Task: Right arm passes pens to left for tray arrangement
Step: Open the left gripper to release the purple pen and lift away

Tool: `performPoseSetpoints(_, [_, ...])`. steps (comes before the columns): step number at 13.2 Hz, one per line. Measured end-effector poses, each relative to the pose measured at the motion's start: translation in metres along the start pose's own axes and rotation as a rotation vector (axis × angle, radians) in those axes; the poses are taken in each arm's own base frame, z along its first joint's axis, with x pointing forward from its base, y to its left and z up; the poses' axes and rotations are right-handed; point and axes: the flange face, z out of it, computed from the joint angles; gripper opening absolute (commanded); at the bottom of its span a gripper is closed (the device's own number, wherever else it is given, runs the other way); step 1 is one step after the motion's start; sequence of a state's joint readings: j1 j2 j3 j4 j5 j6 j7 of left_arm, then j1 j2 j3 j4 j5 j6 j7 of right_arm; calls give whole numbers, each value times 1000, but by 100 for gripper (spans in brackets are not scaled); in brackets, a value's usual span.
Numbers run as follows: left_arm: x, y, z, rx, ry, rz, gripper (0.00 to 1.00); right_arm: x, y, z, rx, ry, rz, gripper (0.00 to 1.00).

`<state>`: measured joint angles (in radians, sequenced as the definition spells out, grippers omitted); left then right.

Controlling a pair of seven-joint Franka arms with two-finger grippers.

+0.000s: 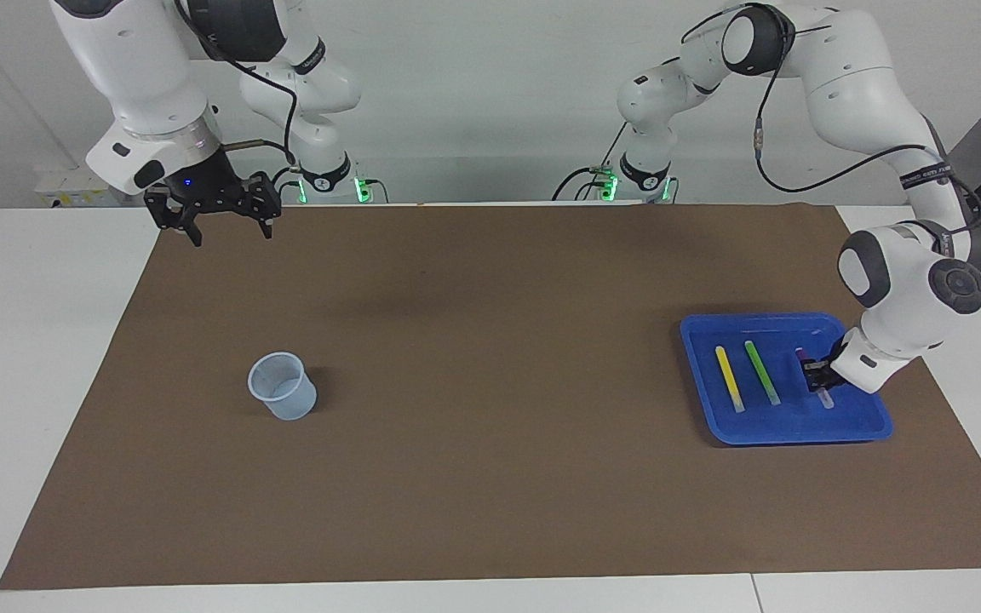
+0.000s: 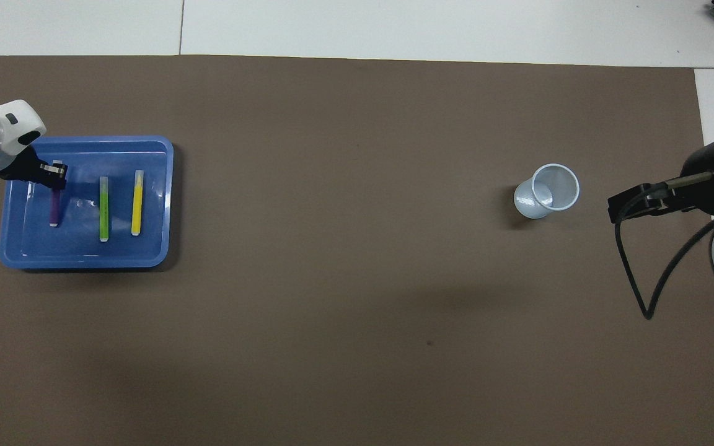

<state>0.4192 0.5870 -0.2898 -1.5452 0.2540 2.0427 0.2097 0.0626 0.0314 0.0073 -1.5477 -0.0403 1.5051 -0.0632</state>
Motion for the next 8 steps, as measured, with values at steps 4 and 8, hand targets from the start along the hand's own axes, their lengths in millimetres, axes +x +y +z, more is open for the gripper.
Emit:
performPoseSetpoints(4, [1,0,0,2,17,7,0,-1,-1,0,0,2,-1,100])
performPoseSetpoints(8, [-3,-5,14,5,76,0,100,3,-1,-2,-2,35,-2,100])
